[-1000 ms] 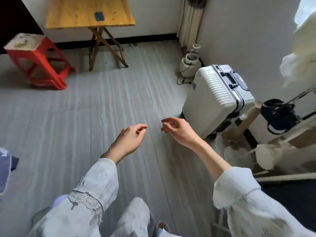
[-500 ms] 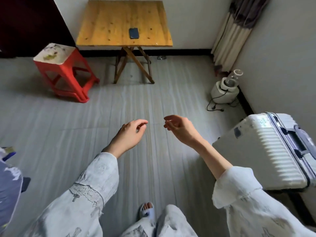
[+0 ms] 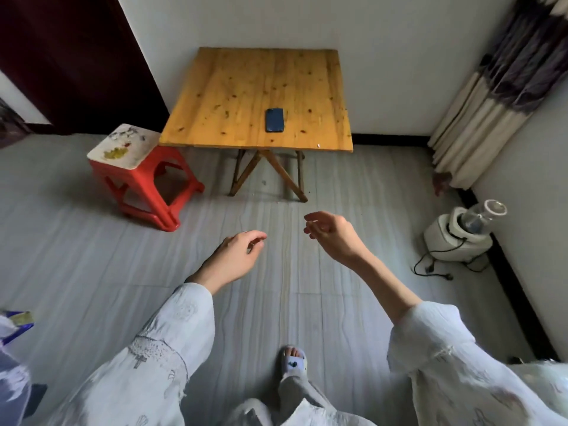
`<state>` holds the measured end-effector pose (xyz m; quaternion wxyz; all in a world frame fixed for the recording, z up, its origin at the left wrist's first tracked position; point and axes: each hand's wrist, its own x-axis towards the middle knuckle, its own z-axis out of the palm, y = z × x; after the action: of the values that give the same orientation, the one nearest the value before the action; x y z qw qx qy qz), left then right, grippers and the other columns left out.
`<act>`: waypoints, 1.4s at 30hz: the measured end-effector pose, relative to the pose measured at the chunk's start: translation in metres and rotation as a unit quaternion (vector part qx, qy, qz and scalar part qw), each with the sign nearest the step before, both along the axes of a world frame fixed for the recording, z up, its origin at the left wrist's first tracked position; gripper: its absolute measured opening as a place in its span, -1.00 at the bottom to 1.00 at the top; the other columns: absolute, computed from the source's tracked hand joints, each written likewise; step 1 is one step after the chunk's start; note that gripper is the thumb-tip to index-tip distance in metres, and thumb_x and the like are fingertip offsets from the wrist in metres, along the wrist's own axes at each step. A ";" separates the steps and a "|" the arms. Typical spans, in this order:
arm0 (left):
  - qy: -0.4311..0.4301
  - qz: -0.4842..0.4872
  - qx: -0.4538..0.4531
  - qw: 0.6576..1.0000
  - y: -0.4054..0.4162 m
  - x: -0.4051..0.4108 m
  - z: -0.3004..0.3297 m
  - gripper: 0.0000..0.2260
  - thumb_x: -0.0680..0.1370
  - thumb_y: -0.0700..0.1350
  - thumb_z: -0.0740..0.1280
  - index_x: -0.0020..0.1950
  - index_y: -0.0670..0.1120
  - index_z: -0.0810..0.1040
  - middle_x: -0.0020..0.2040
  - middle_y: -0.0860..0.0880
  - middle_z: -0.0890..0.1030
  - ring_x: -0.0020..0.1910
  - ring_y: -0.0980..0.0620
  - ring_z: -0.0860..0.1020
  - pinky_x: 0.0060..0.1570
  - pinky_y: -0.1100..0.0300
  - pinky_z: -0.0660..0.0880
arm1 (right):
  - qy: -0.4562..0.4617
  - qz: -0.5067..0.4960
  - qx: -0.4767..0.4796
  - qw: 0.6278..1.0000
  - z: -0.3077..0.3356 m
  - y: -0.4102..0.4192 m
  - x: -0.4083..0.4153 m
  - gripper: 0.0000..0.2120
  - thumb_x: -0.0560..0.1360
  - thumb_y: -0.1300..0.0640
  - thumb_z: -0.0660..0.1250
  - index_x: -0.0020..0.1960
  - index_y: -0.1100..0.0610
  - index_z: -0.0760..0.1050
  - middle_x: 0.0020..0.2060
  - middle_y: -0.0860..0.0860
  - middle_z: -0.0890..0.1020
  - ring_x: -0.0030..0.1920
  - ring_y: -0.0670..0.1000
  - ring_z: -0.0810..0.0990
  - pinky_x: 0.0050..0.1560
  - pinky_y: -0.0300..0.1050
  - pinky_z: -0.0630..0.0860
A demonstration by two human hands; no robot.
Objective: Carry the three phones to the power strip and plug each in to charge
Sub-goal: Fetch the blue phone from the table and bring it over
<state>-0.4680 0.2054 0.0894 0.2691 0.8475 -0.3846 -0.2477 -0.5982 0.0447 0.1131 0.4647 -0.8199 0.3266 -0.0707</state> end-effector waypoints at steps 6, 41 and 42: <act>0.002 0.040 -0.005 0.999 -0.064 0.087 0.003 -0.74 0.58 -0.06 0.17 0.25 -0.02 0.47 0.21 -0.02 0.57 0.17 0.04 0.50 0.14 0.19 0.38 | -0.005 0.026 0.007 1.000 0.010 -0.074 0.086 -0.75 0.54 0.16 0.22 0.18 0.20 0.51 0.01 0.13 0.67 -0.03 0.02 0.62 0.06 -0.17 0.48; -0.069 -0.056 0.290 0.953 -0.319 0.537 -0.234 -0.28 0.51 0.24 0.11 0.42 0.19 -0.37 0.46 -0.03 -0.45 0.44 -0.12 -0.41 0.29 -0.41 -0.28 | 0.300 0.149 -0.185 0.924 -0.234 -0.334 0.530 -0.41 0.60 0.05 0.04 0.51 0.18 -0.14 0.52 0.14 -0.15 0.51 0.15 -0.21 0.50 0.07 -0.10; -0.070 -0.053 0.293 0.952 -0.319 0.536 -0.234 -0.28 0.51 0.24 0.11 0.42 0.19 -0.37 0.46 -0.03 -0.45 0.45 -0.12 -0.40 0.29 -0.41 -0.27 | 0.298 0.146 -0.193 0.923 -0.235 -0.329 0.527 -0.41 0.59 0.03 0.04 0.51 0.17 -0.13 0.52 0.13 -0.14 0.51 0.14 -0.21 0.51 0.06 -0.10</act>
<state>0.0675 -0.1135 -0.1445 -0.0321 0.8825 -0.3576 -0.3038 -0.0714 -0.2841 -0.1221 0.1833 -0.9157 0.3065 0.1841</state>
